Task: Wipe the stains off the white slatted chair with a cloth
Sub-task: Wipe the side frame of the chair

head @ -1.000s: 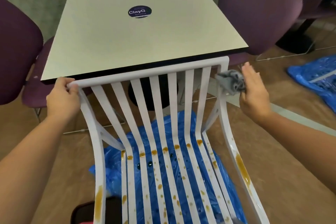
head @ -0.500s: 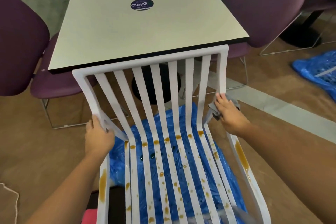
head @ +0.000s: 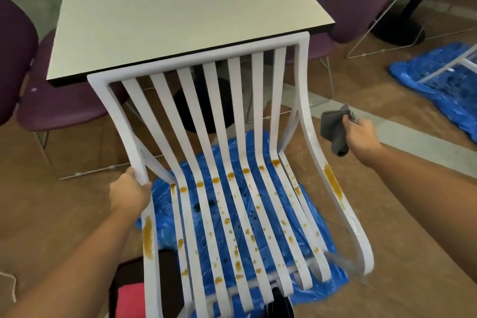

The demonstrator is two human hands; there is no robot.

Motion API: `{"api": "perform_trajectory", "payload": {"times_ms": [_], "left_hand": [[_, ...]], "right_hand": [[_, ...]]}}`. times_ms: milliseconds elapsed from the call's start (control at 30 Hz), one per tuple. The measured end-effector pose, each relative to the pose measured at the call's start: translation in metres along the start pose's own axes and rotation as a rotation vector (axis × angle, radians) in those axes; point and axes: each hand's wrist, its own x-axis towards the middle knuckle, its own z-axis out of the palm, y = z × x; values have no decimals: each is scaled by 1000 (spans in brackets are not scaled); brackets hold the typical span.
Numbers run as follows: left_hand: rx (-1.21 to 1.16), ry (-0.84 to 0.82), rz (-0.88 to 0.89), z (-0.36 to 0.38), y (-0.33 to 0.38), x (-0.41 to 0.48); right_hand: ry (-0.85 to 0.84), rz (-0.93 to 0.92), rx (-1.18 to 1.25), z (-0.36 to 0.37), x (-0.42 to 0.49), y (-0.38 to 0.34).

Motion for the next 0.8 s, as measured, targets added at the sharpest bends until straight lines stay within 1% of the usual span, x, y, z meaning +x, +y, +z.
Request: {"api": "perform_trajectory", "payload": {"times_ms": [67,133,200,333,433,500,533,567,633,667,700,733,800], "left_hand": [[17,0,-11,0,1,-2],[43,0,-3,2,1,-2],[80,-2,5,1,0,-1],[131,23,-4,8,-1,4],[131,32,-49,14,-1,0],[123,36,-102,23,6,-8],[126,58,-96,30,10,-17],[157,91,-43,39,17,-29],[224,152,166,65,39,-65],[181,128,258,80,55,-88],[71,35,295,97,72,-111],[-57,-107,286,113,89,-133],[-250,-478,176,149,121,-183]], "right_hand": [[60,26,8,-3,-2,5],[44,63,66,-9,-9,17],[-48,111,112,-9,-14,33],[-271,197,59,-5,-18,60],[-392,279,81,3,-10,70],[-463,302,157,11,19,103],[-481,323,185,13,21,104],[-486,335,197,15,20,101],[-459,348,217,14,8,81],[-458,367,226,15,8,78],[-456,384,226,16,8,75],[-472,411,222,18,7,74],[-496,443,225,22,7,77]]}}
